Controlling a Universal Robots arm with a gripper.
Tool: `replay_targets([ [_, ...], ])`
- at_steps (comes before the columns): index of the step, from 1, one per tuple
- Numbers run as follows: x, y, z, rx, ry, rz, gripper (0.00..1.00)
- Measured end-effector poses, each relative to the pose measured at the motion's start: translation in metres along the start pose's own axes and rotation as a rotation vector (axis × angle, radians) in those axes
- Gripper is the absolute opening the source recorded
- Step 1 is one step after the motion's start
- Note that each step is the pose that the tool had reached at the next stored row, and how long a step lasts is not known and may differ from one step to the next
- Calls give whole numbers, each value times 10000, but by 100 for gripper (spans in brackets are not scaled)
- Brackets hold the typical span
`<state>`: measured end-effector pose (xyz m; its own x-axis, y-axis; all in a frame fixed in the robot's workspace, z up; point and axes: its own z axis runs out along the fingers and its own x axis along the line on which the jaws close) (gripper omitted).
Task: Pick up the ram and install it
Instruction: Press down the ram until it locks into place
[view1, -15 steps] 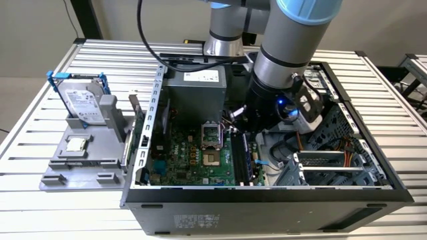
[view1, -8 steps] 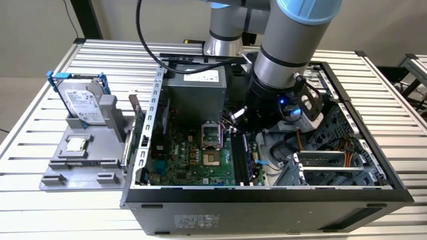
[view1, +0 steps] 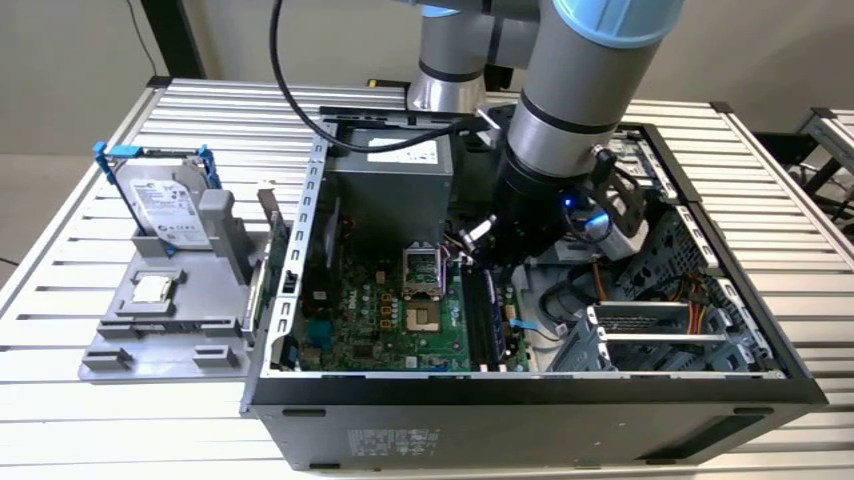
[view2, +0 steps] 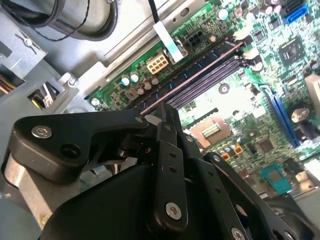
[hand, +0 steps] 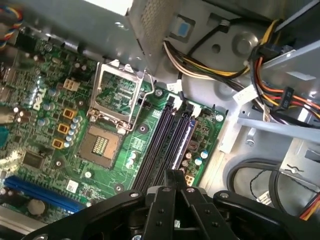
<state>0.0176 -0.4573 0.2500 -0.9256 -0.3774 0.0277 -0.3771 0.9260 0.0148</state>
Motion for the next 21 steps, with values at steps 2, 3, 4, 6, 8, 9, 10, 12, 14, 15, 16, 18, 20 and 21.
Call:
replay_targets([
  [2,0,0,0,26,12,-309,0],
  [3,0,0,0,39,18,-485,0],
  [4,0,0,0,52,24,-663,0],
  [6,0,0,0,76,35,-1039,0],
  [8,0,0,0,97,44,-1393,0],
  [9,0,0,0,106,48,-1573,0],
  [10,0,0,0,112,50,-1753,0],
  [12,1,0,0,132,34,-2116,0],
  [14,0,0,0,157,-28,-2437,0],
  [15,0,0,0,168,-64,-2578,0],
  [16,0,0,0,182,-103,-2725,0],
  [18,1,0,-1,206,-189,-3003,0],
  [20,0,0,0,206,-281,-3270,0],
  [21,0,0,-1,184,-315,-3397,0],
])
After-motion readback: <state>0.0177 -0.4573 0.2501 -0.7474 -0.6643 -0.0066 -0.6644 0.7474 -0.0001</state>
